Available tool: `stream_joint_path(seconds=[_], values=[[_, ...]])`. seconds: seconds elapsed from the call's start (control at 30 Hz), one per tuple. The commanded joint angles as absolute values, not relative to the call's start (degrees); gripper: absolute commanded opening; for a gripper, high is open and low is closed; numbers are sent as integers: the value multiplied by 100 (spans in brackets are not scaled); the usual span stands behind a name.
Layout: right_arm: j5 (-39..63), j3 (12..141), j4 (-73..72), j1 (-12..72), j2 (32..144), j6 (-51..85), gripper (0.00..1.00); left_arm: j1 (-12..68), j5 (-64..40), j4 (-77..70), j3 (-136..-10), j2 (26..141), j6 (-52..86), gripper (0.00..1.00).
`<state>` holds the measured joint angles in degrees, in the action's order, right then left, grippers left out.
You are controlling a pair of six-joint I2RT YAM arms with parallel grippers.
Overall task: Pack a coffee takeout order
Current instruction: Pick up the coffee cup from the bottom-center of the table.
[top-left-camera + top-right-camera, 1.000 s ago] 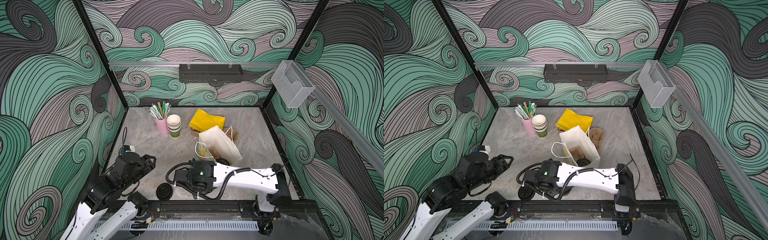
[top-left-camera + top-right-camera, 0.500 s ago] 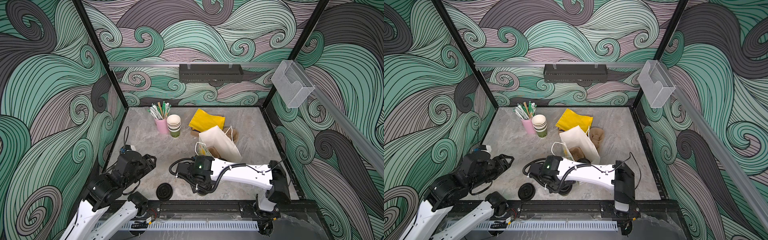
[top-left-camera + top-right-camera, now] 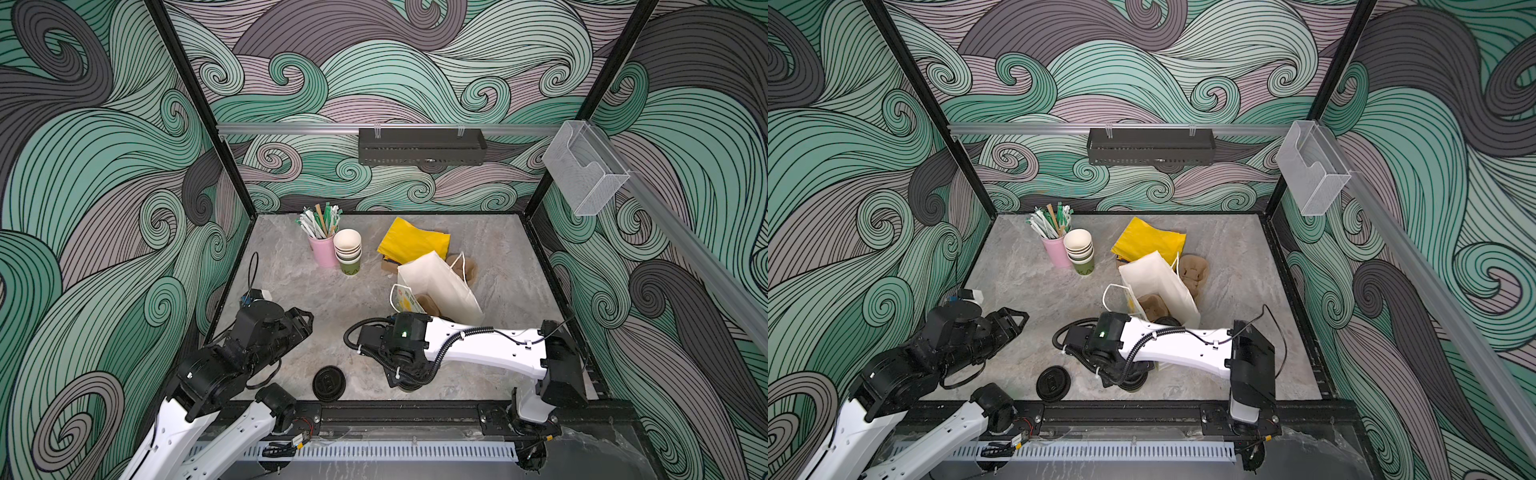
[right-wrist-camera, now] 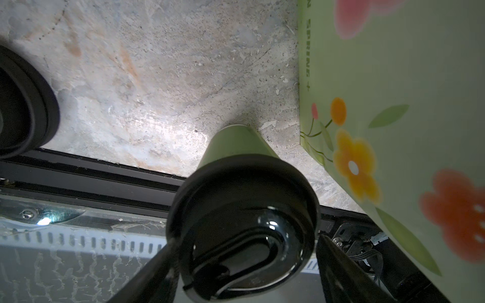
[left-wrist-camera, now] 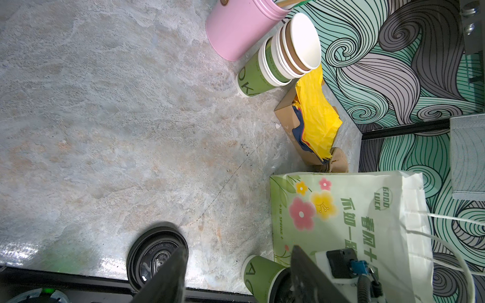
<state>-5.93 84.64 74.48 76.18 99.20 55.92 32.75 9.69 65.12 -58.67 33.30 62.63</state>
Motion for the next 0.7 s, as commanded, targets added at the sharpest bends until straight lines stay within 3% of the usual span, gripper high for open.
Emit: stream_joint_path(seconds=[0.0,0.27,0.67], values=[[-537,8393,7447,7583,9781,5611,81,3243,1028,6442,-5871,3427,6309,65],[-490,8291,7366,7567,9776,5564,81,3245,1027,6425,-5871,3458,6332,65],[-415,8130,7220,7563,9639,5583,72,3243,1009,6383,-5876,3511,6337,65]])
